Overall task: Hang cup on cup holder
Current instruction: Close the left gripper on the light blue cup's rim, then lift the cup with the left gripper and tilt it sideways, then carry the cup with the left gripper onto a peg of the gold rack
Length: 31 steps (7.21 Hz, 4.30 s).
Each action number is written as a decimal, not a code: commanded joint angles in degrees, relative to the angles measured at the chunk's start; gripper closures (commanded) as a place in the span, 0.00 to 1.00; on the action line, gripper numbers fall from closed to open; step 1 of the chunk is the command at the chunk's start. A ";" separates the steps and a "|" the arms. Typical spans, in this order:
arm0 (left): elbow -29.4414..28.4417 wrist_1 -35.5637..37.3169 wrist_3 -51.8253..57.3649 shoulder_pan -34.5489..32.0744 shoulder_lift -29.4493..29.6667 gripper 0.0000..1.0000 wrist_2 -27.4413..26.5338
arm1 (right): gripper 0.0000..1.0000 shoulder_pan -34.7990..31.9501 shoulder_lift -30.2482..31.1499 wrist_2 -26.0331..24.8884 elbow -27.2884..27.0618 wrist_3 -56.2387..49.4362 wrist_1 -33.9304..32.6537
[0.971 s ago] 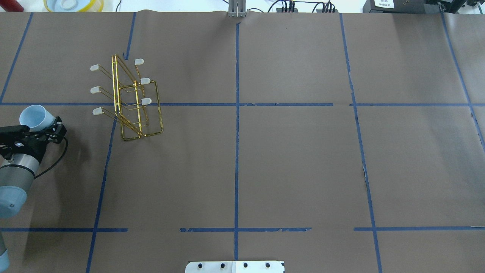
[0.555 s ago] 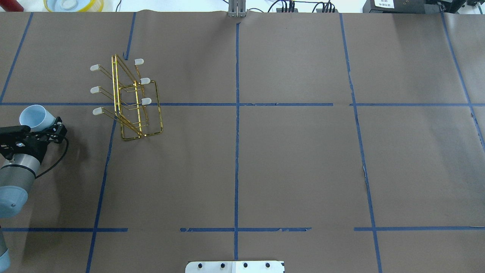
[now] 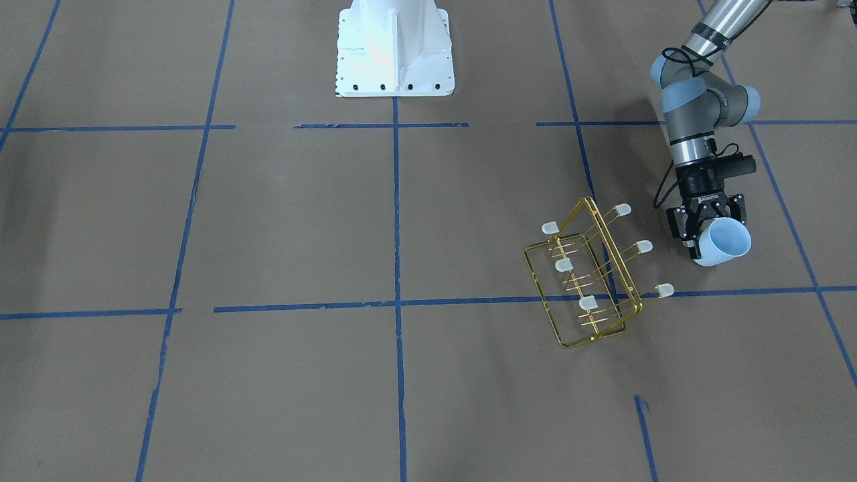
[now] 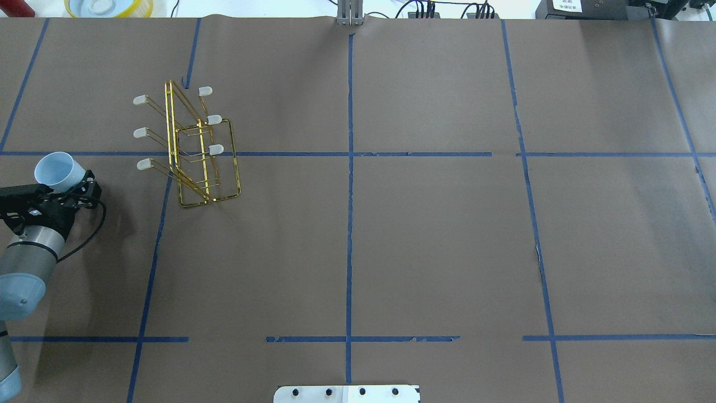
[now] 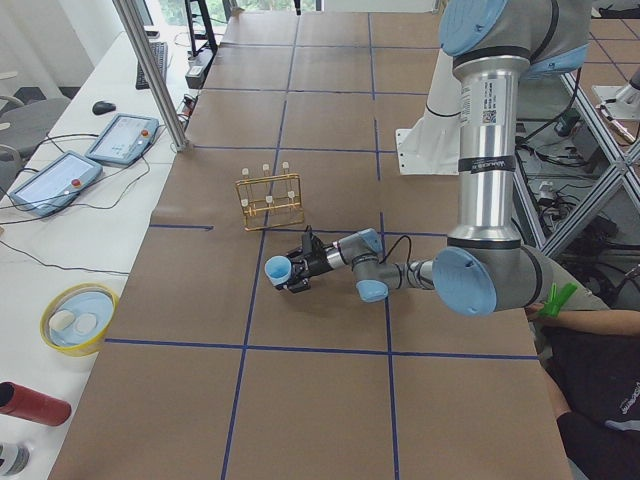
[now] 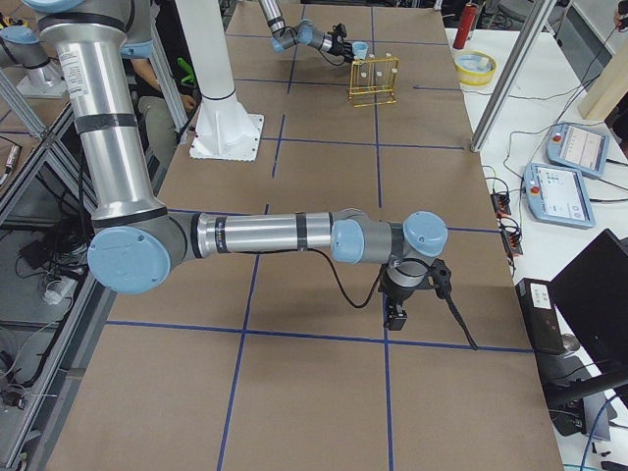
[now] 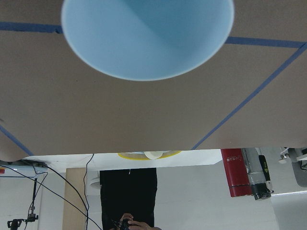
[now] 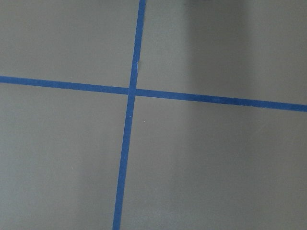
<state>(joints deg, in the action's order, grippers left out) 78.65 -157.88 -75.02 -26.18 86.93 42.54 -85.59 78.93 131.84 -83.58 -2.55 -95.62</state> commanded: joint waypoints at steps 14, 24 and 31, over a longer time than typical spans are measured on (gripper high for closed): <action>35.87 26.60 78.09 -8.09 -6.69 1.00 -10.63 | 0.00 -0.02 0.00 0.00 0.00 0.00 0.00; 37.72 41.78 124.81 1.99 -5.10 1.00 -30.93 | 0.00 -0.02 0.00 0.00 0.00 0.00 0.00; 24.64 41.69 131.45 9.04 3.23 1.00 -40.16 | 0.00 -0.02 0.00 0.00 0.00 0.00 0.00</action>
<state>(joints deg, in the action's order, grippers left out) 105.62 -116.12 56.50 -17.42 88.25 3.24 -85.60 78.92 131.84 -83.58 -2.55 -95.63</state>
